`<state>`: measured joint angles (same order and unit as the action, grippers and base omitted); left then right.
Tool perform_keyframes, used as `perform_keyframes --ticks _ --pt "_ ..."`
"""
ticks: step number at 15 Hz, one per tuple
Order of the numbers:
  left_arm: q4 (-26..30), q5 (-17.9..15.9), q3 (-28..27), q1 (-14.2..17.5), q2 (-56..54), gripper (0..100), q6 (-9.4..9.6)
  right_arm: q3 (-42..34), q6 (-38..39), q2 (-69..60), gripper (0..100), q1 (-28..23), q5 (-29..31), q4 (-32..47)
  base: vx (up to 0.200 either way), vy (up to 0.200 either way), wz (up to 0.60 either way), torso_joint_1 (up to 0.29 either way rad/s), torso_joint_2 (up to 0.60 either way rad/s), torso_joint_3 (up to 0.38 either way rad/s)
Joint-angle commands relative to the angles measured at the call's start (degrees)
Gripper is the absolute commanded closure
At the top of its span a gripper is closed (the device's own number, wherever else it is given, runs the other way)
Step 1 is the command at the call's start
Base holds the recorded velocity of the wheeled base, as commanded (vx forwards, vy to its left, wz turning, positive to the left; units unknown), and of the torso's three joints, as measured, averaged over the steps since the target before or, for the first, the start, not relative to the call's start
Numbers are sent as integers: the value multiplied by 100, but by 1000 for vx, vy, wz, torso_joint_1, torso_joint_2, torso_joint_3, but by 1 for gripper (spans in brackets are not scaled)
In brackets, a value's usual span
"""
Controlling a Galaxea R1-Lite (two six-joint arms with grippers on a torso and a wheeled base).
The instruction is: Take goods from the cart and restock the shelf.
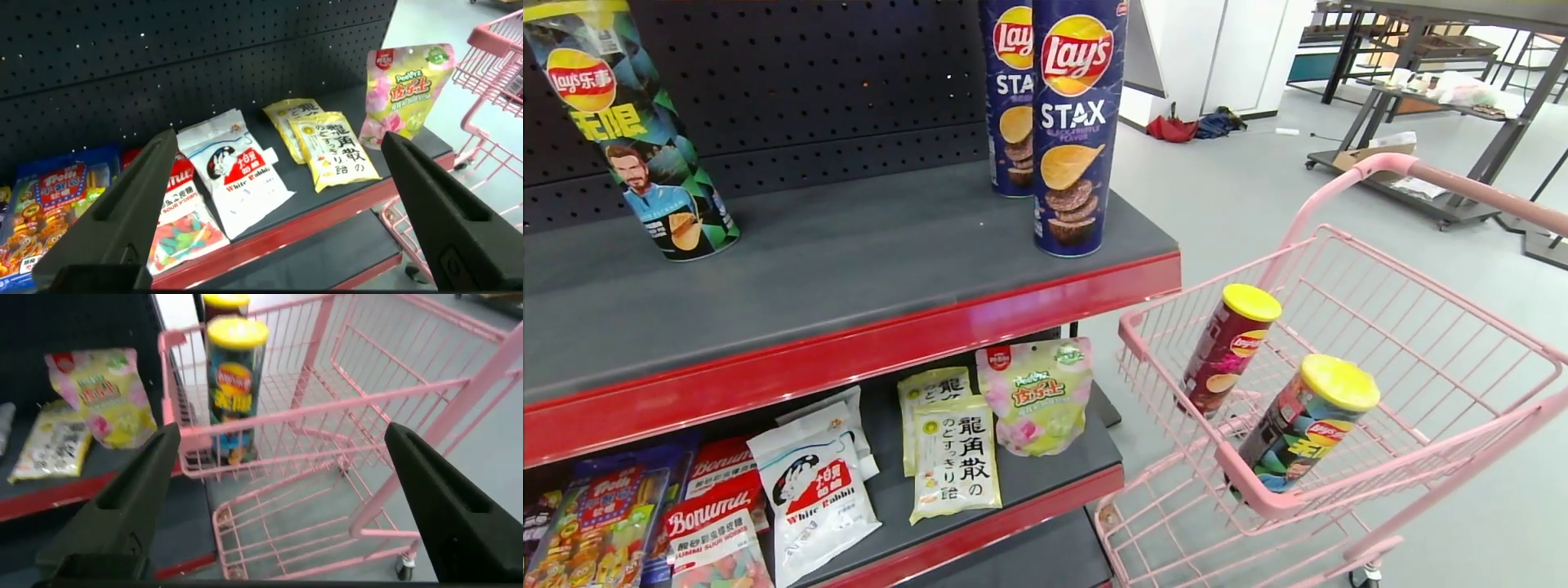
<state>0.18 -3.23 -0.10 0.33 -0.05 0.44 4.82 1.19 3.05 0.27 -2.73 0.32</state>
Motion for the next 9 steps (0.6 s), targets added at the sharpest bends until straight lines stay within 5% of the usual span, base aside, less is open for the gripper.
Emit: perform_keyframes --ticks 1,3,6,9 --pt "-1 -2 1 2 5 0 0 2445 777 3176 0 175 -254 -128 0 0 0 0 0 0" --pt "-1 -2 1 -7 5 0 0 2173 425 4169 0 676 -606 -823 0 0 0 0 0 0" --pt "-1 -11 1 2 5 0 -9 1039 452 5224 0 773 -905 -2018 0 0 0 0 0 0" --pt "-1 -11 1 2 5 0 0 731 566 6384 0 738 -1089 -3020 0 0 0 0 0 0"
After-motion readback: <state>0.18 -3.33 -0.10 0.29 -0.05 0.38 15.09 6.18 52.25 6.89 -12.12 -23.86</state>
